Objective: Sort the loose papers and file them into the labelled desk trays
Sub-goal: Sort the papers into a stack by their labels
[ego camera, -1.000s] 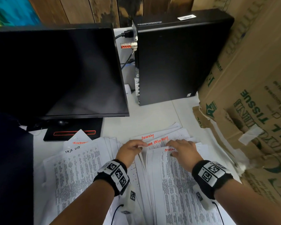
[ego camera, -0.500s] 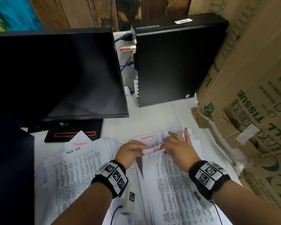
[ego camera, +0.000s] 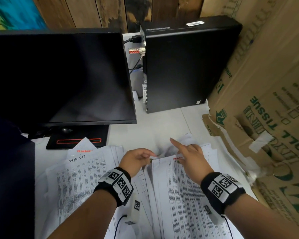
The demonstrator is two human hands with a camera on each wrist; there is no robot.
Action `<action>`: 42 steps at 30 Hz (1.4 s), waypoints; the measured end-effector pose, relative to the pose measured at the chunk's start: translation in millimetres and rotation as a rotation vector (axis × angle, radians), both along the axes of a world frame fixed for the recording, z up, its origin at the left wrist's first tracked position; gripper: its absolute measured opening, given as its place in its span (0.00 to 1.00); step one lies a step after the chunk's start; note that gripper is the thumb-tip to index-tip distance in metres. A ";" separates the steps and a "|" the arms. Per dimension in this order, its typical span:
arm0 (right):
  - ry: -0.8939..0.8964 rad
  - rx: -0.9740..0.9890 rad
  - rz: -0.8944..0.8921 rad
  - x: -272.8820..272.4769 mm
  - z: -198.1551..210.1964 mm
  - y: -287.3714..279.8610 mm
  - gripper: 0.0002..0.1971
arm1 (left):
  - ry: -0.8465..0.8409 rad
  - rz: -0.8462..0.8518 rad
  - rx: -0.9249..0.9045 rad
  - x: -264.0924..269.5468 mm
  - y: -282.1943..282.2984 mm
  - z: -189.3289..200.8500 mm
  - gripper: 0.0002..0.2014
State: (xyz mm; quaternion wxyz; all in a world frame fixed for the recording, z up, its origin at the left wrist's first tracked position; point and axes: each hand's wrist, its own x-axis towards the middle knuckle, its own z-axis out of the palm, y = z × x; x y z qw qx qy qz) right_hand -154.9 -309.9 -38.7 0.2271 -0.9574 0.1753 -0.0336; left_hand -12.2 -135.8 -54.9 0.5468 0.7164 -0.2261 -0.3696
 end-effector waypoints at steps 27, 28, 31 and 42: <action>-0.143 -0.212 0.096 -26.2 1.0 -14.8 0.11 | -0.333 -0.008 0.504 -6.5 -11.7 -6.4 0.03; -0.145 -0.191 0.084 -27.2 2.0 -19.3 0.10 | -0.318 0.056 0.489 -4.9 -9.3 -3.7 0.03; -0.132 -0.140 0.046 -33.5 3.8 -31.3 0.09 | -0.248 0.210 0.449 2.5 -1.1 0.9 0.13; 0.067 -0.137 -0.042 -29.4 27.7 -36.1 0.06 | 0.004 0.327 0.435 -13.6 15.1 -0.9 0.09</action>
